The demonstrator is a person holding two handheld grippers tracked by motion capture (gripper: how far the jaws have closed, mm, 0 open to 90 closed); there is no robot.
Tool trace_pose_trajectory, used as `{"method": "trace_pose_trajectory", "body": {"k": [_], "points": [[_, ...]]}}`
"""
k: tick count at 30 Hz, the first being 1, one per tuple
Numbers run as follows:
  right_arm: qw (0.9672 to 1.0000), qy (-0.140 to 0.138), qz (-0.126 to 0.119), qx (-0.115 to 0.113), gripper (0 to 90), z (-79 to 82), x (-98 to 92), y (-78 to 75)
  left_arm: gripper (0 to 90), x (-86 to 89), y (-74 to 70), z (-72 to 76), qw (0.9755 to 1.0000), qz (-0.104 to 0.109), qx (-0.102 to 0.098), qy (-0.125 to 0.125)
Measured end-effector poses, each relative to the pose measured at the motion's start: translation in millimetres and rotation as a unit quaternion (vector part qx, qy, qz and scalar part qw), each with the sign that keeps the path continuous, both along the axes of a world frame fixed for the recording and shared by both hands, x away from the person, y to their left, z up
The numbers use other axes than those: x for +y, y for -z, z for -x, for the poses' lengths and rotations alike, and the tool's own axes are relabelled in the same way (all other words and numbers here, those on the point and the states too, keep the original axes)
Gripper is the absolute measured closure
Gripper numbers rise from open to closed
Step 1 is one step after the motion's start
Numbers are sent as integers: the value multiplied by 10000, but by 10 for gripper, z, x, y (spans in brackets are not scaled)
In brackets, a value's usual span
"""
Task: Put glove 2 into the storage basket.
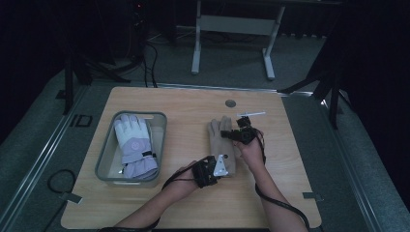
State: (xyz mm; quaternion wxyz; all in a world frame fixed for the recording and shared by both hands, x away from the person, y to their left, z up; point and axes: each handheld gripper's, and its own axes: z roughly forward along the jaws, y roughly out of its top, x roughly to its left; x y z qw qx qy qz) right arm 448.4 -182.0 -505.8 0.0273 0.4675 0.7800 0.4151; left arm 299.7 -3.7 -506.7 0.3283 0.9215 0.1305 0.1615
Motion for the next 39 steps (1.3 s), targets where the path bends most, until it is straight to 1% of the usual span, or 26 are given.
{"method": "trace_pose_trajectory", "body": {"k": [1, 3, 5, 8, 10, 11, 12, 13, 15, 16, 17, 18, 20, 22, 24, 26, 27, 29, 31, 32, 33, 34, 35, 36, 38, 39], "points": [[9999, 34, -105, -25, 748, 14, -4, -23, 835, 36, -33, 27, 9999, 117, -86, -47], [9995, 78, -264, -122, 750, 44, -17, -76, 835, 79, -72, 66, 9994, 259, -198, -126], [9993, 69, -342, -148, 753, 57, -23, -106, 835, 121, -103, 103, 9986, 456, -230, -161], [9980, 54, -618, -111, 755, 82, -40, -140, 835, 182, -138, 168, 9978, 553, -343, -137], [9953, 12, -966, 0, 756, 87, -62, -155, 835, 263, -176, 194, 9962, 814, -275, -144], [9945, 5, -1046, -19, 757, 101, -61, -171, 835, 292, -191, 200, 9957, 876, -255, -128], [9945, -16, -1045, -37, 757, 110, -55, -183, 835, 346, -215, 202, 9942, 1050, -173, -120], [9944, -57, -1055, -51, 757, 122, -42, -199, 835, 372, -230, 210, 9941, 1055, -209, -126], [9945, -72, -1044, -88, 758, 135, -31, -225, 836, 433, -275, 242, 9946, 982, -322, -126], [9939, -98, -1098, -97, 758, 139, -26, -241, 835, 450, -291, 255, 9946, 954, -374, -147], [9941, -99, -1070, -124, 758, 146, -17, -255, 835, 469, -314, 270, 9953, 834, -476, -152], [9948, -97, -994, -182, 758, 157, 6, -277, 835, 486, -335, 284, 9956, 757, -523, -155], [9949, -149, -970, -236, 758, 172, 58, -315, 835, 528, -379, 304, 9958, 724, -545, -147], [9940, -234, -1018, -314, 758, 182, 113, -355, 835, 564, -416, 328, 9960, 632, -631, -94], [9924, -287, -1150, -340, 758, 185, 170, -397, 835, 607, -448, 350, 9957, 633, -676, -103], [9918, -351, -1163, -406, 758, 192, 243, -441, 835, 639, -467, 362, 9954, 664, -679, -126], [9915, -380, -1170, -430, 758, 193, 284, -460, 835, 657, -475, 369, 9954, 636, -698, -139], [9917, -450, -1087, -516, 758, 198, 385, -502, 835, 696, -486, 385, 9952, 617, -735, -172], [9914, -532, -1077, -511, 758, 193, 475, -532, 835, 748, -494, 406, 9954, 507, -778, -228], [9914, -532, -1077, -511, 758, 193, 475, -532, 835, 748, -494, 406, 9954, 507, -778, -228], [9915, -619, -995, -558, 758, 189, 608, -573, 835, 796, -504, 411, 9956, 446, -776, -264], [9915, -651, -980, -562, 757, 190, 665, -590, 834, 825, -510, 414, 9957, 453, -758, -297], [9915, -651, -980, -562, 757, 190, 665, -590, 834, 825, -510, 414, 9957, 453, -758, -297], [9915, -730, -879, -622, 757, 188, 796, -623, 834, 892, -524, 417, 9957, 423, -745, -345], [9913, -758, -866, -634, 757, 187, 836, -634, 834, 918, -529, 419, 9956, 447, -735, -368], [9909, -839, -810, -666, 757, 181, 945, -660, 834, 998, -546, 434, 9953, 441, -752, -429]]}}
